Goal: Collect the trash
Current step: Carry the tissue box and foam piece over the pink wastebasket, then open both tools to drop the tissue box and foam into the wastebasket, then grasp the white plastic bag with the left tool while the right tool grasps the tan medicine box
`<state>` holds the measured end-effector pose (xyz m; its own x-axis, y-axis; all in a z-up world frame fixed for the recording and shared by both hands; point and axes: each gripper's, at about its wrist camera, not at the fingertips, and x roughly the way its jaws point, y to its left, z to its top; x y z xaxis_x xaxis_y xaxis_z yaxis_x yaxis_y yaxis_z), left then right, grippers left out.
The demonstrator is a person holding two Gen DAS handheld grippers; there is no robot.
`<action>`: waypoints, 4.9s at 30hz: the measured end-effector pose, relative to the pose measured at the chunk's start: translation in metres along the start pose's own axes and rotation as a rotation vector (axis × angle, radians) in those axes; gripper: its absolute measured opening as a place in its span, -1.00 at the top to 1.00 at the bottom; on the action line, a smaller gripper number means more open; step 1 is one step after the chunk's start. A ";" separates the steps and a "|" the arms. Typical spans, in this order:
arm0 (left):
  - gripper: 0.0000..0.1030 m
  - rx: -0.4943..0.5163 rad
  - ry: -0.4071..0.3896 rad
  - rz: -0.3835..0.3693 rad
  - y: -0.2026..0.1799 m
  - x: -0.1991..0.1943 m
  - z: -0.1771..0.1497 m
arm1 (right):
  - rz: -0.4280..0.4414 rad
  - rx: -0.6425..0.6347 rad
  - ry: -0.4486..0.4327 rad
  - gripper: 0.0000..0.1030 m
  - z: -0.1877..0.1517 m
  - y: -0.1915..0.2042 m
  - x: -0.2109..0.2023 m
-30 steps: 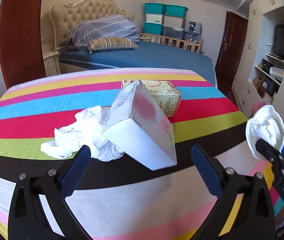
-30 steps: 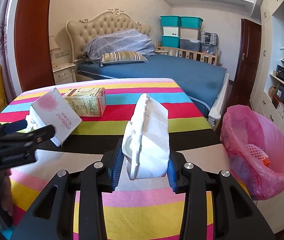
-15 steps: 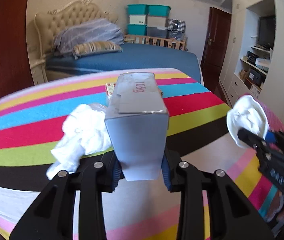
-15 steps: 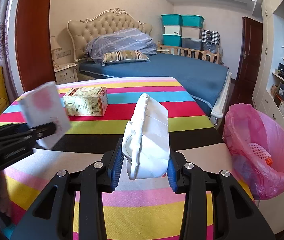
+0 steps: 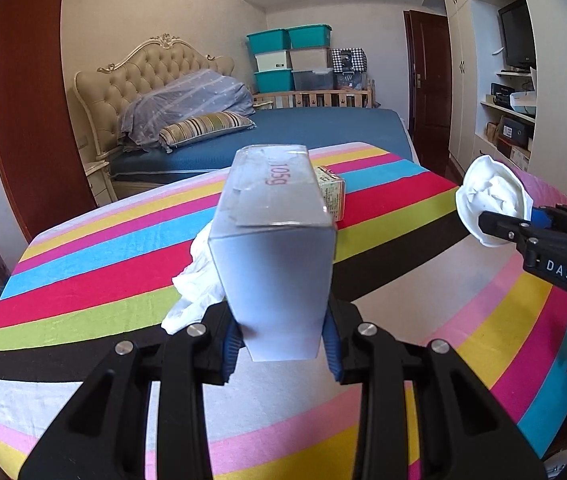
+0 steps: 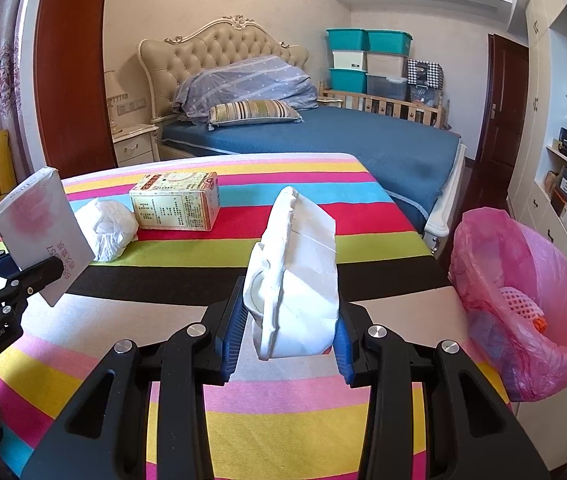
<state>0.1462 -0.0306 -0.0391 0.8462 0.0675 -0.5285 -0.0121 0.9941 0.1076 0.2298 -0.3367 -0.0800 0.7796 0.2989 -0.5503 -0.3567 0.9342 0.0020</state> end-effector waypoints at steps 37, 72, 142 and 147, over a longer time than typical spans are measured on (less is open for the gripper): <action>0.34 0.114 -0.086 -0.095 -0.060 -0.036 0.002 | 0.060 0.030 -0.141 0.27 -0.023 -0.019 -0.074; 0.33 0.188 0.095 -0.545 -0.242 0.045 0.104 | -0.279 0.183 -0.130 0.26 -0.025 -0.200 -0.097; 0.27 0.012 0.238 -0.150 0.073 0.105 0.040 | 0.073 -0.083 0.016 -0.49 0.030 0.044 0.021; 0.30 -0.028 0.124 -0.007 0.095 0.070 0.032 | 0.081 -0.193 0.065 -0.51 0.044 0.059 0.053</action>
<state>0.2215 0.0657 -0.0386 0.7739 0.0693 -0.6295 -0.0234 0.9965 0.0808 0.2725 -0.2578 -0.0727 0.7119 0.3528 -0.6073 -0.5139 0.8510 -0.1081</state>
